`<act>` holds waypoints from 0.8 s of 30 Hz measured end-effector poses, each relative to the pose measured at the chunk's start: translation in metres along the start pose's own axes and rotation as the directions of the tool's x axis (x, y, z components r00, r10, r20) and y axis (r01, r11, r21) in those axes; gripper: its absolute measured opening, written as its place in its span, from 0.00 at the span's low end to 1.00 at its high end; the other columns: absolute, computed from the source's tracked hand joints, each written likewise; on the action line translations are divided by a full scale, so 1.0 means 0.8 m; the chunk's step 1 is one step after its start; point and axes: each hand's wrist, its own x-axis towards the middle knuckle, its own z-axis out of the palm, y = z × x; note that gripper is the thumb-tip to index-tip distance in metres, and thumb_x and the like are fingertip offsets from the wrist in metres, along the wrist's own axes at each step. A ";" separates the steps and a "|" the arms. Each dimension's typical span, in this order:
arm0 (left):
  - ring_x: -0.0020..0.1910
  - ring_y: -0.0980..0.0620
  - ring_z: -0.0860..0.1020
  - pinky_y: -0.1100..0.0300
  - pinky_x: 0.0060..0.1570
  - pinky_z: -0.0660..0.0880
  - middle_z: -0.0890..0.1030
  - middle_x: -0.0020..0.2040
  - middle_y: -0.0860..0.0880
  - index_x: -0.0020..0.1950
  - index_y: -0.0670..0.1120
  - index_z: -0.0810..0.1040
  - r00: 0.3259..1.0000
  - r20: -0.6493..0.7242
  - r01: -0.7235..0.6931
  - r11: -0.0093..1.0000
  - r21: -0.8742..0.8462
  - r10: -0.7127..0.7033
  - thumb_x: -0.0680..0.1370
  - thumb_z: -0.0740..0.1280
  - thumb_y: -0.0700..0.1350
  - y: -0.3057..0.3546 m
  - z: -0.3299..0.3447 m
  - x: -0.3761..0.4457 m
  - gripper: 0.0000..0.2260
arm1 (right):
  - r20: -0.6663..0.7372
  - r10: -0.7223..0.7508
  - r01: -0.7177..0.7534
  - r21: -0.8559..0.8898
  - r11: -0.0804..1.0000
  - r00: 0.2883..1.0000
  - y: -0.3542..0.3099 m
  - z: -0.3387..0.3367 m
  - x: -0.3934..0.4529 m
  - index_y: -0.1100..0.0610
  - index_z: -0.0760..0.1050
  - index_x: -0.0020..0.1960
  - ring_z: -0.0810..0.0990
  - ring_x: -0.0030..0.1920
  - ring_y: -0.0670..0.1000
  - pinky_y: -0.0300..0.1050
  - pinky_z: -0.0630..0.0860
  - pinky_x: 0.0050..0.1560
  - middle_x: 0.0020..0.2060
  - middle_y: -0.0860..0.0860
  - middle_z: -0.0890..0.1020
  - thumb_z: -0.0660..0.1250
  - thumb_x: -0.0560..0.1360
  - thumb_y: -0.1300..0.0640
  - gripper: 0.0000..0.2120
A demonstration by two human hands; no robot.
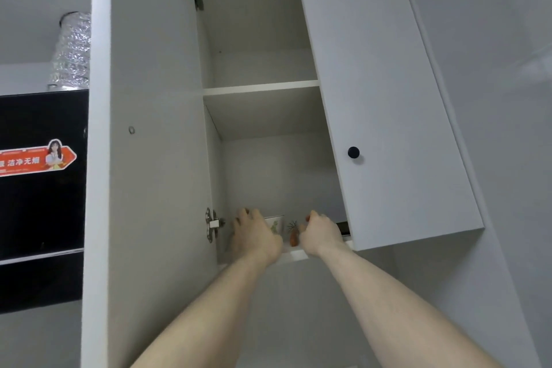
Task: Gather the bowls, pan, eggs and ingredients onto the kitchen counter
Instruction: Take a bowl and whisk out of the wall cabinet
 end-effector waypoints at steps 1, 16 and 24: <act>0.70 0.41 0.67 0.48 0.65 0.70 0.66 0.70 0.44 0.71 0.45 0.68 1.000 -0.021 0.007 1.000 -0.005 -0.008 0.76 0.66 0.47 -0.002 0.005 0.008 0.24 | 0.005 0.012 -0.012 0.005 1.000 1.000 0.001 0.003 0.007 0.60 0.70 0.67 0.76 0.65 0.61 0.50 0.74 0.62 0.65 0.59 0.75 0.59 0.83 0.48 0.19; 0.66 0.38 0.72 0.46 0.65 0.72 0.63 0.69 0.41 0.68 0.41 0.67 0.990 -0.006 0.137 0.965 -0.223 -0.142 0.74 0.70 0.61 -0.034 0.078 0.075 0.32 | 0.150 0.111 -0.106 -0.041 0.994 0.982 -0.004 0.017 0.040 0.54 0.84 0.49 0.83 0.51 0.56 0.42 0.75 0.42 0.49 0.52 0.85 0.67 0.64 0.49 0.17; 0.57 0.38 0.78 0.48 0.59 0.76 0.62 0.67 0.43 0.65 0.40 0.69 0.992 -0.045 0.109 0.970 -0.218 -0.122 0.73 0.76 0.55 -0.036 0.078 0.072 0.30 | 0.066 0.077 -0.071 -0.081 0.994 0.995 -0.001 0.015 0.034 0.57 0.80 0.50 0.82 0.52 0.59 0.46 0.77 0.46 0.54 0.56 0.83 0.64 0.72 0.58 0.10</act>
